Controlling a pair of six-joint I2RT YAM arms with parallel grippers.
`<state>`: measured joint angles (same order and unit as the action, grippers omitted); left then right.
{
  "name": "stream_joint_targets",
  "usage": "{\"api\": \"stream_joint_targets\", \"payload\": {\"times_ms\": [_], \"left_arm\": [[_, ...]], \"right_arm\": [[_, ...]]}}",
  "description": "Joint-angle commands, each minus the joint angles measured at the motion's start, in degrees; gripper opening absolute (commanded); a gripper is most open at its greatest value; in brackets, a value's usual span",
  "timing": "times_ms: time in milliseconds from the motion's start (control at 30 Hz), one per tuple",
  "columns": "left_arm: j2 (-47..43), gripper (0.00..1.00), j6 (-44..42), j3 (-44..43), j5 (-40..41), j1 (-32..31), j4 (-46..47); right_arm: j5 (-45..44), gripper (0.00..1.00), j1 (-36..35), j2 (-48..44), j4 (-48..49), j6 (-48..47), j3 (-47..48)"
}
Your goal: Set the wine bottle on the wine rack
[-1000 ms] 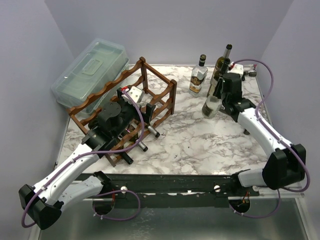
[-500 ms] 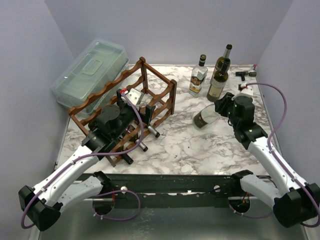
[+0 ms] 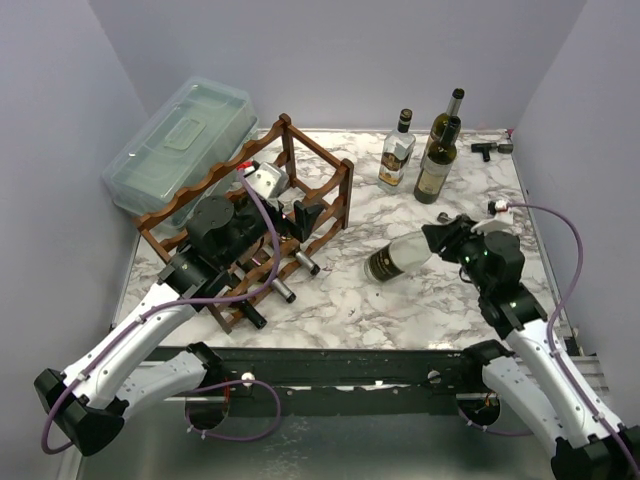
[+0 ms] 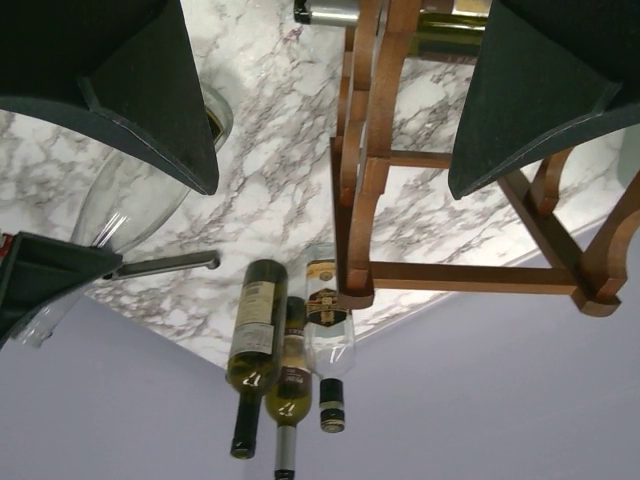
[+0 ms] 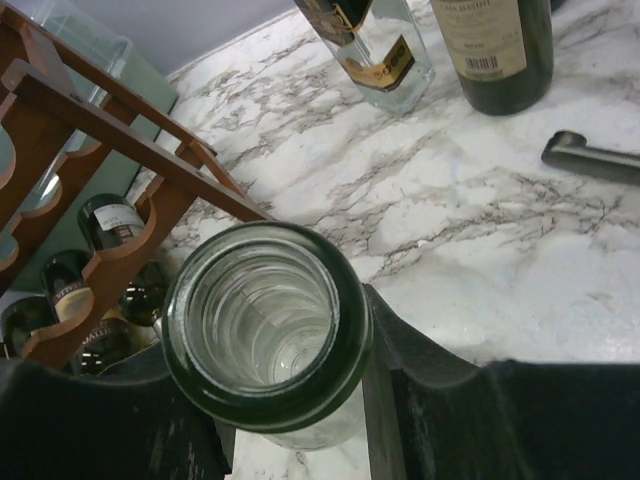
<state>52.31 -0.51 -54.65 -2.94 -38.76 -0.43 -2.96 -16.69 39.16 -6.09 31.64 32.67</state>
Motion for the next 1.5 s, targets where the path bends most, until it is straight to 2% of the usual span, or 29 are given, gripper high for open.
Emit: {"api": "stream_joint_targets", "payload": {"times_ms": [0,200,300,500,733,1100,1467], "left_arm": [[1.32,0.99,5.66,-0.7,-6.16,-0.29,0.14],[5.16,0.99,6.83,-2.15,-13.41,-1.02,4.98],[9.06,0.98,5.86,-4.56,-13.95,-5.02,4.94],[18.86,0.96,-6.74,-6.25,0.17,-21.9,5.6],[29.32,0.96,-14.4,-5.37,9.12,-32.19,10.69],[38.18,0.98,-18.81,-4.47,18.83,-34.39,16.34],[42.84,0.99,-22.38,-1.8,22.96,-34.48,23.68]], "right_arm": [[1.45,0.0,-0.18,-8.64,8.58,8.29,-4.08],[-1.13,0.01,-0.17,-14.98,3.67,10.22,-5.92],[-1.74,0.01,-0.18,-17.34,0.74,10.59,-5.33],[-1.94,0.0,-0.19,-21.56,-1.12,13.14,-5.73],[0.74,0.01,-0.17,-21.55,-1.3,15.8,-4.4],[5.77,0.01,-0.19,-22.13,-1.22,18.2,-2.72],[6.32,0.01,-0.18,-23.42,-3.43,18.73,-0.72]]}}
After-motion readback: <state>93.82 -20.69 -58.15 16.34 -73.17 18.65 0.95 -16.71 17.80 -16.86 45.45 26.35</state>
